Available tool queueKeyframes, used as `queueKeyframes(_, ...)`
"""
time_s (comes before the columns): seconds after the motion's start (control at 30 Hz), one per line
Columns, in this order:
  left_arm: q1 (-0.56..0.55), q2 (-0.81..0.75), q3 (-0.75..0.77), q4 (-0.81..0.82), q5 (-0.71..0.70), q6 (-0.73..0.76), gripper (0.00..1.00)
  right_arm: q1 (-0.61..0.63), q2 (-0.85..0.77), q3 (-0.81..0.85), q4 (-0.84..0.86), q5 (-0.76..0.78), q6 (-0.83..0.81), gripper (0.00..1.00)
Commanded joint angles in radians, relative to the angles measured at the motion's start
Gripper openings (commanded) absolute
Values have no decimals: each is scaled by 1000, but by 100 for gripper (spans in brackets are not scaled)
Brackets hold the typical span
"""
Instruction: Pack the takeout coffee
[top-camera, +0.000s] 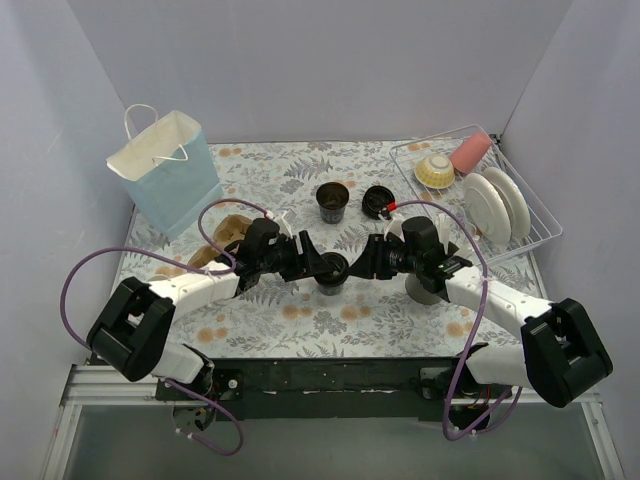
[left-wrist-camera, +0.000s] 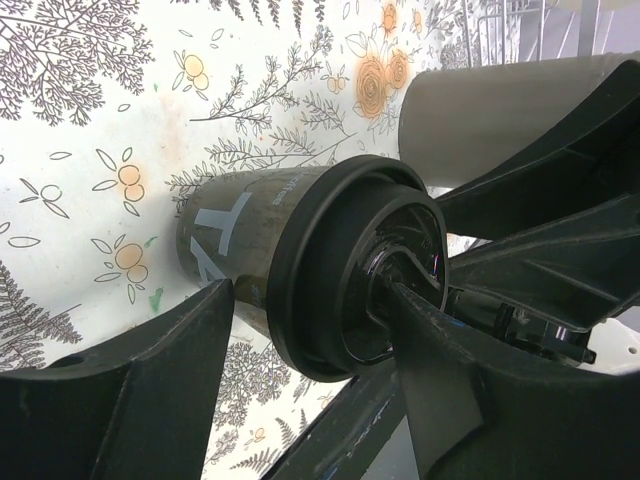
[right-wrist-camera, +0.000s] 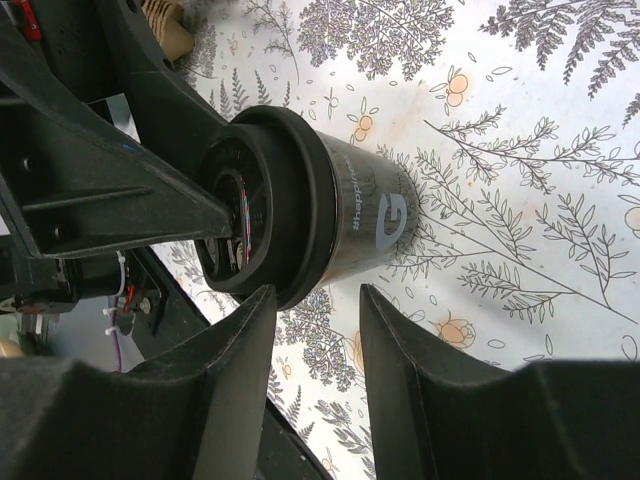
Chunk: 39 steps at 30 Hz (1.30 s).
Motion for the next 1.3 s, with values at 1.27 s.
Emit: queueKeyframes(1.27,-16,23,-81,-37,-85,-39,45,15,84,-185,231,98,91,14)
